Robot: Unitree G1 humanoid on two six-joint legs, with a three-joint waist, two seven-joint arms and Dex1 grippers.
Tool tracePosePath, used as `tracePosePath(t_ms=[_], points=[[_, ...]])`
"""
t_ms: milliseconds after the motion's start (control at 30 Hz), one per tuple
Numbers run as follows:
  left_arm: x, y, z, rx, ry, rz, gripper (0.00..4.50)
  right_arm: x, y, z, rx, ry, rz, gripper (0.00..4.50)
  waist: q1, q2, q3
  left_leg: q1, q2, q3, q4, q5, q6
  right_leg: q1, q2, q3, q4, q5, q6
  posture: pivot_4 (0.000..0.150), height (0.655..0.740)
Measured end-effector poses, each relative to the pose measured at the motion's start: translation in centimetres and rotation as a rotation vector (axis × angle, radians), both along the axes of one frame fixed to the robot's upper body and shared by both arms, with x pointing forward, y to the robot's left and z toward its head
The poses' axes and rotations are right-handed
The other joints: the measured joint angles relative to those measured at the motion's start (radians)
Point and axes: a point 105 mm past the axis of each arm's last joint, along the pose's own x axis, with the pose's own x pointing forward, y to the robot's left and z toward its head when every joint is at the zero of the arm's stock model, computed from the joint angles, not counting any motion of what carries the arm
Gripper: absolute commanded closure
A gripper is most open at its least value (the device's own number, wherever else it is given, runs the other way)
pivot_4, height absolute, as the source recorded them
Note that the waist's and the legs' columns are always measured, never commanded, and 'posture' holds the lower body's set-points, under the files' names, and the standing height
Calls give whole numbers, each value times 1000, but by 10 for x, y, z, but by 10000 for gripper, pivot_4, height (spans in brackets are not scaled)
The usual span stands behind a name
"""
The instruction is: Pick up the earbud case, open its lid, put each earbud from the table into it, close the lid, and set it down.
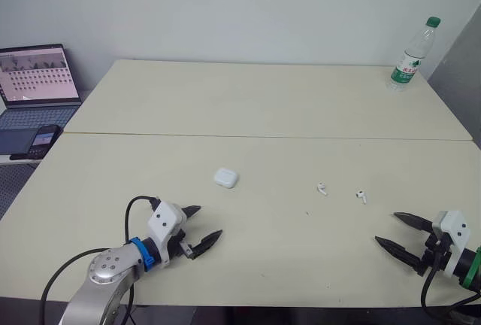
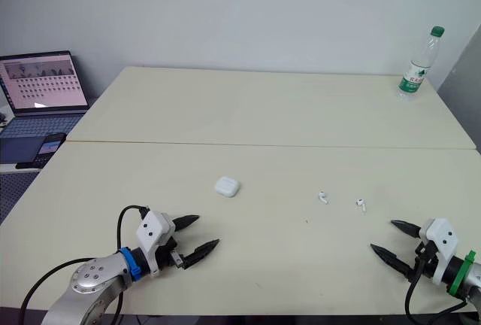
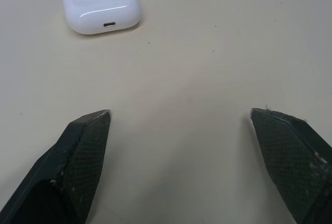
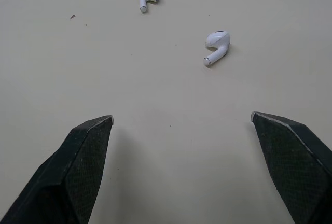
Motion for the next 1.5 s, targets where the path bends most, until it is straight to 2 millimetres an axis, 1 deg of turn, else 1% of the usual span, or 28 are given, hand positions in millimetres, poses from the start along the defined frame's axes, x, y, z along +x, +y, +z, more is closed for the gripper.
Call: tracePosePath(t_ms=[467, 633, 733, 800, 867, 933, 1000, 1067, 1133, 1200, 1267, 1367, 1500], points=[[-3, -2, 0, -11, 6, -23, 0, -5, 3, 1, 29, -1, 32, 305, 0, 0, 0, 0, 0, 0, 0, 0, 0, 0, 0, 0, 0, 0, 0, 1500, 7362], [-2, -5, 4, -22, -16, -44, 0, -4, 5, 3, 35, -9, 36, 305, 0, 0, 0, 0, 0, 0, 0, 0, 0, 0, 0, 0, 0, 0, 0, 1500, 7362], [0, -7, 7, -63, -28, -22, 0, -4, 7, 4, 36, -18, 46, 305, 0, 0, 0, 0, 0, 0, 0, 0, 0, 0, 0, 0, 0, 0, 0, 1500, 7362], [5, -3, 9, -95, -42, 43, 0, -4, 11, 7, 50, -40, 57, 305, 0, 0, 0, 0, 0, -1, 0, 0, 0, 0, 0, 0, 0, 0, 0, 1500, 7362], [11, -1, 16, -128, -74, 114, 0, -3, 22, 14, 86, -80, 80, 305, 0, 0, 0, -1, 0, -1, 0, 0, 0, 0, 0, -1, 0, 0, 0, 1500, 7362], [17, -4, 25, -150, -118, 164, 0, -2, 41, 24, 115, -134, 126, 305, 0, 0, 0, -1, 0, -2, 0, 0, 0, 0, 0, 0, 0, 0, 1, 1500, 7362], [22, -8, 33, -167, -154, 192, 0, -2, 64, 35, 156, -177, 179, 305, 0, 0, 0, -1, 0, -2, 0, 0, 0, 0, 0, -1, 0, 0, 1, 1500, 7362], [27, -10, 35, -161, -170, 222, 0, -2, 80, 42, 185, -198, 206, 305, 0, 0, 0, -1, 0, -2, 0, 0, 0, 0, 0, -1, 0, 0, 1, 1500, 7362], [35, -12, 38, -152, -196, 247, 0, -2, 92, 46, 200, -207, 220, 305, 1, -1, 0, -1, -1, -2, 0, 0, 0, 0, 0, -1, 0, 1, 1, 1500, 7362], [45, -14, 43, -139, -226, 263, 0, -2, 100, 47, 214, -205, 228, 305, 2, -1, 0, -1, -1, -1, 0, 0, 0, 0, 1, -1, 0, 1, 1, 1500, 7362], [53, -15, 44, -129, -238, 282, 0, -2, 107, 48, 223, -200, 237, 305, 2, -1, 0, -1, -1, -1, 0, 0, 0, 0, 1, -1, 0, 1, 1, 1500, 7362], [66, -17, 35, -103, -220, 302, 0, -1, 113, 53, 225, -210, 240, 305, 2, -1, 0, -1, -1, -1, 0, 0, 0, 0, 4, -2, 0, 1, 1, 1500, 7362], [73, -31, 22, -78, -172, 270, 0, 1, 116, 59, 219, -228, 241, 305, 2, -1, 0, -1, -1, -1, 0, 0, 0, 0, 5, -1, 0, 1, 1, 1500, 7362]])
